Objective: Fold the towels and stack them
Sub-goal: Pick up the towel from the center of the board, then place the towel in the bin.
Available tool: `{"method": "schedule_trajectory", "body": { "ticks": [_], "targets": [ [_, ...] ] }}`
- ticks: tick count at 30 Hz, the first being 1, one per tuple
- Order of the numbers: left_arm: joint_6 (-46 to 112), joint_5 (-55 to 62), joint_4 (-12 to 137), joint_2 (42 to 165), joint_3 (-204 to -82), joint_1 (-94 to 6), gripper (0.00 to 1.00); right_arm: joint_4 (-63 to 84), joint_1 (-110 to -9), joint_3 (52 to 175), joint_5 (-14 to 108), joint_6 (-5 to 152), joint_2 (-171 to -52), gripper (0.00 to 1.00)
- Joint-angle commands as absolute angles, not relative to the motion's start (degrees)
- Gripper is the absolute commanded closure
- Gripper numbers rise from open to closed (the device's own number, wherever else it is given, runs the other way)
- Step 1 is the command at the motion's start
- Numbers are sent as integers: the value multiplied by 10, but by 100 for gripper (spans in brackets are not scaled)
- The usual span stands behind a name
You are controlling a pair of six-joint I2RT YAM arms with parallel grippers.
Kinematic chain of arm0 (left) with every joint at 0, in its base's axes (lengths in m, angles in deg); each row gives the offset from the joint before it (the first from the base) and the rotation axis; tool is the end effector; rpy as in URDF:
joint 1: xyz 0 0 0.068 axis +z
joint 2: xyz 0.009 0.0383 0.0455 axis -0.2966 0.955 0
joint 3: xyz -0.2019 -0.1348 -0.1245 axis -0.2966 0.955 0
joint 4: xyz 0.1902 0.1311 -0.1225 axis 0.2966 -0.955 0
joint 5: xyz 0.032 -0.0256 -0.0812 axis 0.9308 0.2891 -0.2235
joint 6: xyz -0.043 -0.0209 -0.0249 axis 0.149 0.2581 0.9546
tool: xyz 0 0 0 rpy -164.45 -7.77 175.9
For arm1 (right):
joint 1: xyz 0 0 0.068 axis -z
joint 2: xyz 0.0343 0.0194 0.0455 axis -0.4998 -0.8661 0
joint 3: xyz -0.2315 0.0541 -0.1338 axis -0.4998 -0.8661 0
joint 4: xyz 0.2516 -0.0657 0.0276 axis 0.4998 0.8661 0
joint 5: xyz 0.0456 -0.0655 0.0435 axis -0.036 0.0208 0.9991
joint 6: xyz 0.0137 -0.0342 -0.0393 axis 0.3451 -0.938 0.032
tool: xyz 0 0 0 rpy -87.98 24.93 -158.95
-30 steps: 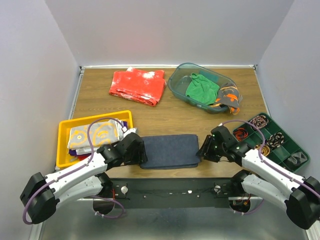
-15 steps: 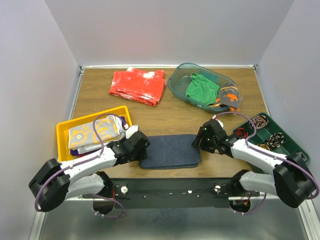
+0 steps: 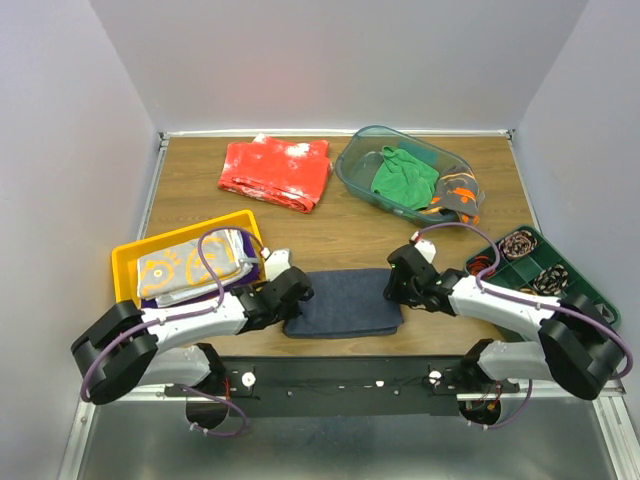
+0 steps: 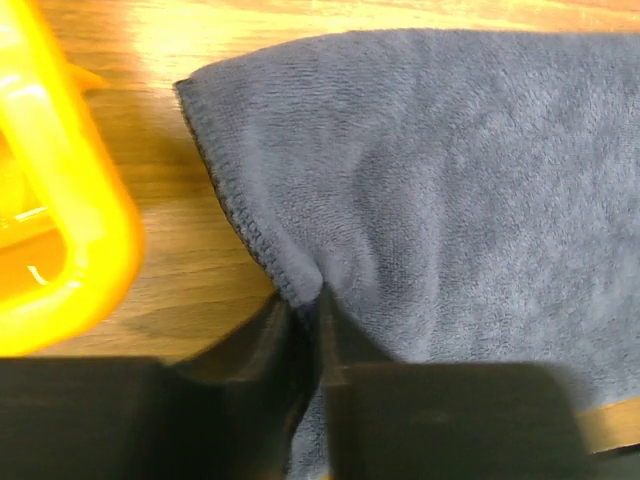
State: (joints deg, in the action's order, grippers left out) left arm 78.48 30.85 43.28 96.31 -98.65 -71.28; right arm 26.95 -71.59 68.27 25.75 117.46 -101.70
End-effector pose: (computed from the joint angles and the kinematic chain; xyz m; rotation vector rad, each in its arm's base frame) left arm 0.1300 -0.1594 0.1546 -0.1876 2.5214 -0.3683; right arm 0.1681 0.1377 0.1564 0.2977 2.5500 0.3130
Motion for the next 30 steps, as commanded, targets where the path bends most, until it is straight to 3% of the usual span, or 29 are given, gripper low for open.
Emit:
{"method": "schedule_trajectory", "body": {
  "ticks": [1, 4, 17, 23, 30],
  "targets": [
    [819, 332, 398, 991, -981, -745, 97, 305, -747, 690, 233, 1193, -1062, 72],
    [823, 372, 336, 987, -1023, -770, 100, 320, -753, 711, 233, 1192, -1056, 99],
    [798, 471, 173, 907, -1180, -779, 100, 411, -753, 857, 211, 1152, -993, 99],
    [798, 495, 120, 880, -1210, -779, 100, 404, -753, 897, 223, 1140, -1021, 99],
    [799, 531, 24, 843, -1263, -731, 100, 400, -753, 1036, 246, 1105, -1106, 99]
  ]
}}
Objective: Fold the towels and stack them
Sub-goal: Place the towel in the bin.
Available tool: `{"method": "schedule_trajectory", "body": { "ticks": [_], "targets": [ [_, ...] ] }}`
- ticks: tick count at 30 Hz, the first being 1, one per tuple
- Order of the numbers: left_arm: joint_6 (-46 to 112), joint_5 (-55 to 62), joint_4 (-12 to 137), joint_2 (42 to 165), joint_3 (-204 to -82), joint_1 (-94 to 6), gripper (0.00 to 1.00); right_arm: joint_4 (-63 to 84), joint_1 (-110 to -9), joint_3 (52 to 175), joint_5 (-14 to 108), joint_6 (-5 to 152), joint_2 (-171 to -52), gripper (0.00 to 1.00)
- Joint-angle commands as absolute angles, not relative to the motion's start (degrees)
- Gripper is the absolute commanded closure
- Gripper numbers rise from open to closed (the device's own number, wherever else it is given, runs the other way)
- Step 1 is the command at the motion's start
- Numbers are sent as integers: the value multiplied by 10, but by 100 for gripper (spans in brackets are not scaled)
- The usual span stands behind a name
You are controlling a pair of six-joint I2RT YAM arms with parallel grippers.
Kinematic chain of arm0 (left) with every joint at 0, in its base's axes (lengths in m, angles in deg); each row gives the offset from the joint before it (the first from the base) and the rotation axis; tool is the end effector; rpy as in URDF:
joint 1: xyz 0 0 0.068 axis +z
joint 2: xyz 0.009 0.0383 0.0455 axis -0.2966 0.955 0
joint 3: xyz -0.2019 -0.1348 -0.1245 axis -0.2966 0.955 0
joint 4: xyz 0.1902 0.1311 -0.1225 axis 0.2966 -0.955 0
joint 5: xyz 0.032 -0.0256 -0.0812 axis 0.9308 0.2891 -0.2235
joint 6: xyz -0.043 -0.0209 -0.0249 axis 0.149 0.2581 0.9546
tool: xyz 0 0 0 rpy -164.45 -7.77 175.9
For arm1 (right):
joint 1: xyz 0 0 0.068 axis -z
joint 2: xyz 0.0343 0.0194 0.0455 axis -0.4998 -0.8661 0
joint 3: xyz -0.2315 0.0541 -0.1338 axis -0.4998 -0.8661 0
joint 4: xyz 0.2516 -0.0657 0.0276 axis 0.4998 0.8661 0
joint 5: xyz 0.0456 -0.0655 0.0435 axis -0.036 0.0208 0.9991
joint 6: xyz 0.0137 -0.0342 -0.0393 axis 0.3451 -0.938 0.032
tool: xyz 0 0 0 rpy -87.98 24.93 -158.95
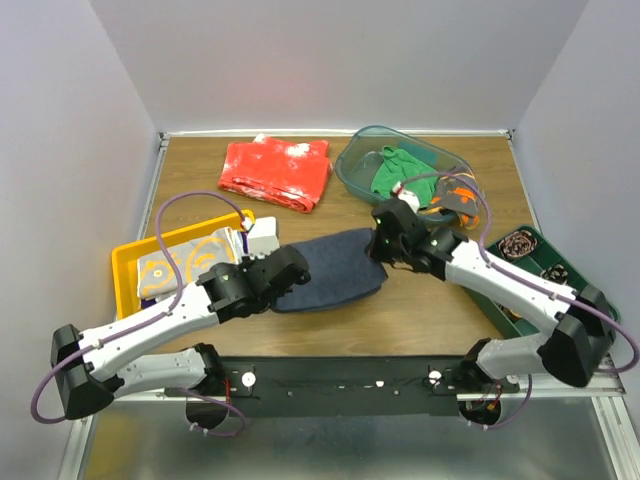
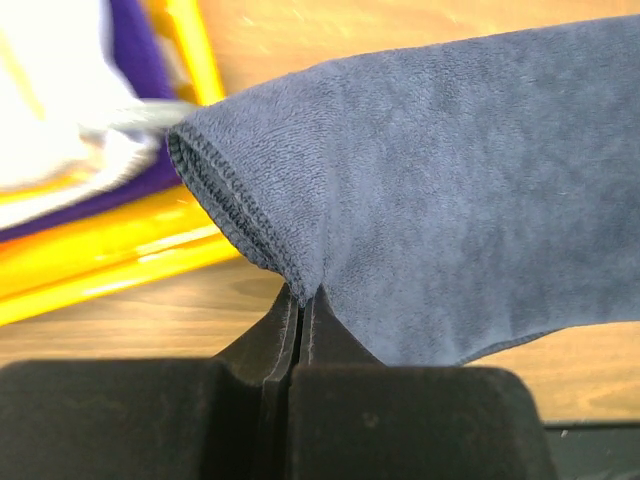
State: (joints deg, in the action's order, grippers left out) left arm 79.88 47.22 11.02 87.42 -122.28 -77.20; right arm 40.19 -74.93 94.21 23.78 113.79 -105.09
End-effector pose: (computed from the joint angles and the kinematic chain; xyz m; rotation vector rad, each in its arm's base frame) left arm 0.1140 -0.1560 0.2796 -0.1860 2.3239 -0.2073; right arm 0.2001 0.1858 0.2666 0.1758 2.4132 0.4205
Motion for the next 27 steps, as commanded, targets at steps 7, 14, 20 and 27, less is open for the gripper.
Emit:
{"method": "schedule_trajectory", "body": {
  "ticks": [7, 14, 20, 27],
  "targets": [
    [748, 507, -1, 790, -1278, -587, 100, 383, -768, 1212, 281, 1077, -1241, 99],
    [636, 486, -1, 784, -1332, -410, 100, 390, -804, 1389, 302, 1068, -1377, 99],
    [533, 484, 17, 800, -1344, -282, 100, 403, -840, 1522, 312, 1070, -1480, 99],
    [461, 496, 42, 804, -1302, -194, 100, 431, -890, 1641, 309, 1072, -1576, 99]
  ]
}}
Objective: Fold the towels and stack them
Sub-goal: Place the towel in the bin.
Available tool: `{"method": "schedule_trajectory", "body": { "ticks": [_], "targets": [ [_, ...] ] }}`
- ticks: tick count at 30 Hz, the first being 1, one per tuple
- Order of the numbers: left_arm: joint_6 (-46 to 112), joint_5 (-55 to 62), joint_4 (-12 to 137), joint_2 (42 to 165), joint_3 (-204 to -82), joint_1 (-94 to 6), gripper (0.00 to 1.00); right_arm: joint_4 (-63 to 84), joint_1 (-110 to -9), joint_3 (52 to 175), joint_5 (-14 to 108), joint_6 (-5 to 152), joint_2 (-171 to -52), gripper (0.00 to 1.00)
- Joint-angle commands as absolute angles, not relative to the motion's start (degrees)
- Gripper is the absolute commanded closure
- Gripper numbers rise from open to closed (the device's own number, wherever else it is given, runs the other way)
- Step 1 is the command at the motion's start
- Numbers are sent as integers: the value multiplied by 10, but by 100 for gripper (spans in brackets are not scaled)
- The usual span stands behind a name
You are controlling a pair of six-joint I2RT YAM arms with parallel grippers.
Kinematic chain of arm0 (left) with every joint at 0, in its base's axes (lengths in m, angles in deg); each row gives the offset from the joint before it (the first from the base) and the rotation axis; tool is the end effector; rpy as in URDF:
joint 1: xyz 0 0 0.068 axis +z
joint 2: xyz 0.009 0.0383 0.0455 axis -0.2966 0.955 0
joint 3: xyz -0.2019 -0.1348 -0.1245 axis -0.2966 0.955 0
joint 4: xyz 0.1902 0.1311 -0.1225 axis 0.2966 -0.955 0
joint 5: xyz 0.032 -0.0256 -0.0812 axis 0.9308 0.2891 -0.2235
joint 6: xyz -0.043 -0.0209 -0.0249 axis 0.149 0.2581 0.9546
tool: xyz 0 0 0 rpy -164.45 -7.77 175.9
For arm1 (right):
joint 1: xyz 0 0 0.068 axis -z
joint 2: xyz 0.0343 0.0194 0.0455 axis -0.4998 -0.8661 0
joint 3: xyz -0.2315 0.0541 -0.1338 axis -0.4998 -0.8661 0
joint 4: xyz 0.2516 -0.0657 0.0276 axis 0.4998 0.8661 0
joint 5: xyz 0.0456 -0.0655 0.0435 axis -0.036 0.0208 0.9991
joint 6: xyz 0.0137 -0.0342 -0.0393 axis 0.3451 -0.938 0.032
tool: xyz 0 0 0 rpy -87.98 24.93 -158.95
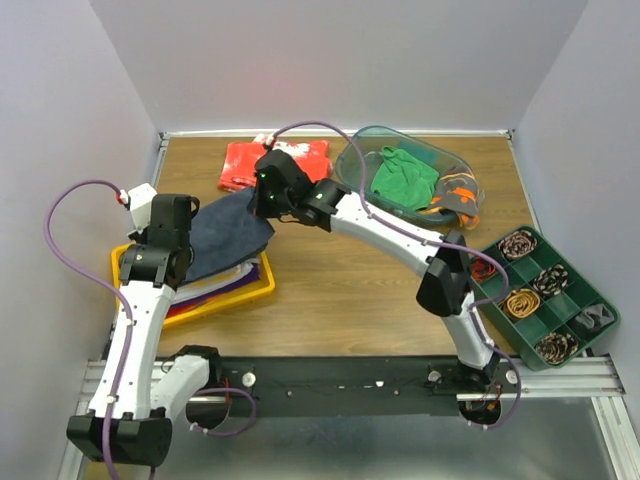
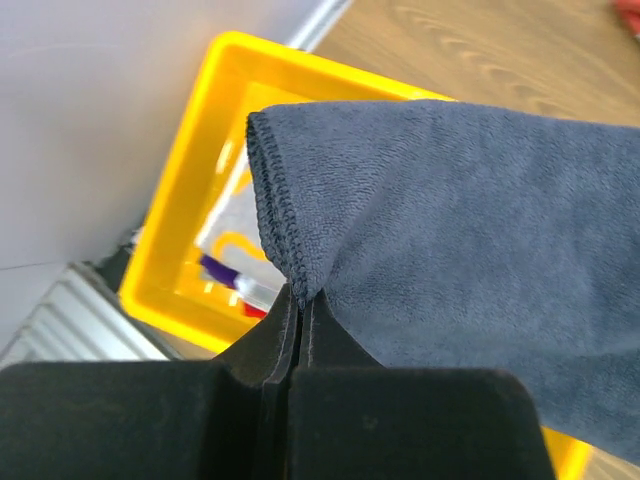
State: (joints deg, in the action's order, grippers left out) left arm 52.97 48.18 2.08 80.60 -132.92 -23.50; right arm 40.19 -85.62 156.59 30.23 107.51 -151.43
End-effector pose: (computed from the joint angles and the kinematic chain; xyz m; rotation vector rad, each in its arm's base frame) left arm 0.1602 0.0037 0.3456 -0.7578 2.1195 0.4248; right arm 0.2843 0.4052 0.3310 -0.1851 2.2348 0.7900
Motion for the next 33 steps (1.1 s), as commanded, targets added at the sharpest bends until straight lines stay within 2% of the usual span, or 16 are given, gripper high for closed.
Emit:
{"method": "schedule_trajectory", "body": {
  "ticks": [1, 6, 15, 16, 18, 19, 20, 22, 23, 24, 30, 33],
  "targets": [
    [454, 493, 47, 804, -1294, -185, 100, 433, -894, 1648, 307, 1073, -1582, 99],
    [413, 463, 78, 814, -1279, -111, 100, 426, -919, 1658, 299, 1084, -1602, 99],
    [414, 502, 78, 877, -1285, -107, 99, 407, -924, 1645, 292, 1075, -1626, 99],
    [417, 503, 77, 881, -1286, -104, 91, 404, -923, 1643, 292, 1074, -1628, 99],
    [420, 511, 71, 889, -1290, -101, 83, 403, -922, 1644, 296, 1064, -1635, 84],
    [422, 514, 68, 891, -1293, -99, 61, 408, -923, 1647, 296, 1061, -1638, 74],
    [427, 519, 61, 891, -1297, -98, 47, 416, -920, 1658, 295, 1059, -1640, 60],
    [430, 531, 55, 891, -1313, -94, 34, 438, -915, 1662, 292, 1051, -1634, 50],
    [435, 527, 53, 890, -1320, -90, 29, 441, -908, 1658, 287, 1050, -1626, 41],
    [436, 520, 53, 886, -1337, -88, 26, 441, -903, 1645, 285, 1047, -1618, 38],
    [459, 337, 76, 892, -1403, -112, 23, 432, -825, 1568, 280, 1047, -1522, 32],
    [489, 316, 106, 899, -1406, -171, 22, 413, -767, 1497, 284, 1043, -1473, 32]
  ]
}}
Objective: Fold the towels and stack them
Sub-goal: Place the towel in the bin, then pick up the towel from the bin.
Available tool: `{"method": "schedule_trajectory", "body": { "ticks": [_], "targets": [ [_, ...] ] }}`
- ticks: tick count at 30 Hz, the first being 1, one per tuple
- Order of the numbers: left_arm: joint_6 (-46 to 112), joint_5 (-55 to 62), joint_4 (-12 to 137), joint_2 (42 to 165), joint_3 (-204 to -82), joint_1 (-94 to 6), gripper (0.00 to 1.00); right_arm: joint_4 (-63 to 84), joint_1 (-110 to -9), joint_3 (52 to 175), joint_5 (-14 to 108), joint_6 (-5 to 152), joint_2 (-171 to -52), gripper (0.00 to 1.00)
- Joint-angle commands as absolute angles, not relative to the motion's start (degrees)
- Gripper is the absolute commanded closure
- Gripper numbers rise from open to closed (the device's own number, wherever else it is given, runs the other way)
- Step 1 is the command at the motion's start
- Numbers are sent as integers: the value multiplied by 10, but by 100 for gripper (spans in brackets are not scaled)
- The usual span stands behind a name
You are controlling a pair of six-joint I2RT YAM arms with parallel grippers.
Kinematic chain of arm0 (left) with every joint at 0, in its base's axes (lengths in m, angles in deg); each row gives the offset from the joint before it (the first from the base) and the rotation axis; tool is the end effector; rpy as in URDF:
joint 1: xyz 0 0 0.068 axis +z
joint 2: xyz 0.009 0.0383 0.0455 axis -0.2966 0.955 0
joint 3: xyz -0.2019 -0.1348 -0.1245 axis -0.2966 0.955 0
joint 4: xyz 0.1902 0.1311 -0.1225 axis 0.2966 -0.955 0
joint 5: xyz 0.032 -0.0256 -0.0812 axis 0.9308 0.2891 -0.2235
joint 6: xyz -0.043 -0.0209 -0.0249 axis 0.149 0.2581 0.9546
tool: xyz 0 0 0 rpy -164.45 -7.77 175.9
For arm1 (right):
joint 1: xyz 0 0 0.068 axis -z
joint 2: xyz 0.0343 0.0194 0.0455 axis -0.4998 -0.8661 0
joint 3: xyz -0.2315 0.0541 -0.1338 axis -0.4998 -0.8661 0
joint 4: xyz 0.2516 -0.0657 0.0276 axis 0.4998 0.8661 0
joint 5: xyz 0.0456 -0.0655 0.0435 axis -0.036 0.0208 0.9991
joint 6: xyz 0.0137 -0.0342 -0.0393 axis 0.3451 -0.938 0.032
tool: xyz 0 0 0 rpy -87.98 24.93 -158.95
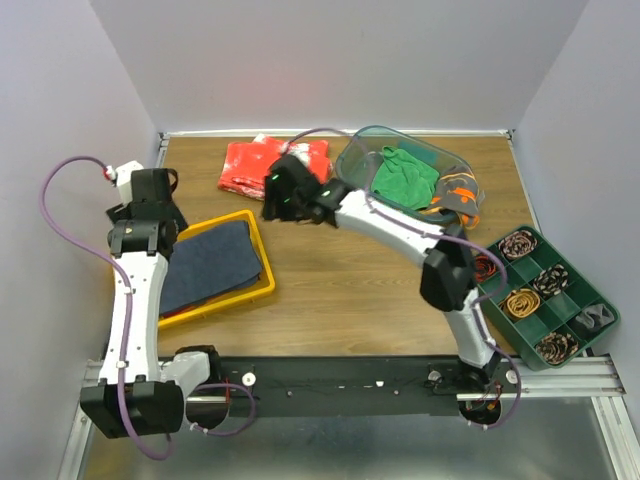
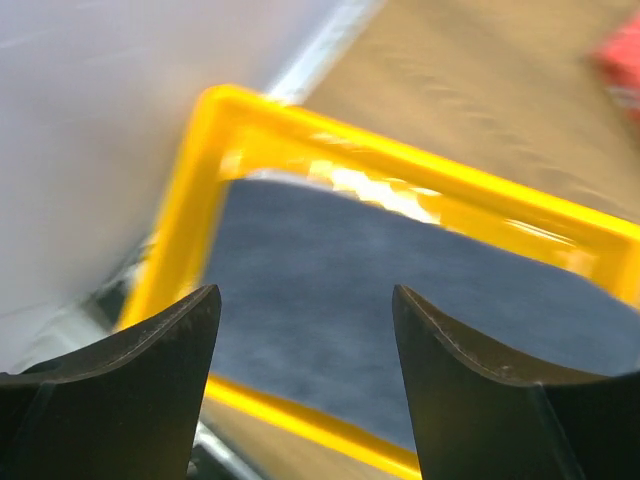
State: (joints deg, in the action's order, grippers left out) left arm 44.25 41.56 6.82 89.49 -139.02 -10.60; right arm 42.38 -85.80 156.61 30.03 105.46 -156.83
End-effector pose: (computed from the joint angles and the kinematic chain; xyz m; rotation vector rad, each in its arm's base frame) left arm 0.1984 0.0409 0.3573 -0.8124 2.1486 0.4773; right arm 0.2919 0.4190 0.2823 -0.2541 2.3395 0.6665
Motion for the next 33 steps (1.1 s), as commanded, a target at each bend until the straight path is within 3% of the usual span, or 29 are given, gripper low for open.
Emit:
{"method": "schedule_trajectory", "body": {
  "ticks": [1, 8, 16, 29, 31, 33],
  "targets": [
    [507, 326, 113, 906, -1406, -233, 21, 413, -753, 1482, 280, 1039, -1467, 32],
    [590, 278, 233, 954, -1354, -364, 24, 396, -588, 1404, 294, 1029, -1436, 33],
    [598, 243, 291, 1029, -1354, -486, 27, 419, -485, 1448, 180, 985, -1502, 34],
    [597, 199, 347, 1089, -1341, -504, 25, 469, -445, 1486, 160, 963, -1613, 33],
    [597, 198, 351, 1094, -1340, -504, 25, 475, -444, 1496, 163, 959, -1623, 35],
    [595, 198, 352, 1098, -1343, -504, 25, 482, -444, 1510, 163, 959, -1626, 44]
  ]
}}
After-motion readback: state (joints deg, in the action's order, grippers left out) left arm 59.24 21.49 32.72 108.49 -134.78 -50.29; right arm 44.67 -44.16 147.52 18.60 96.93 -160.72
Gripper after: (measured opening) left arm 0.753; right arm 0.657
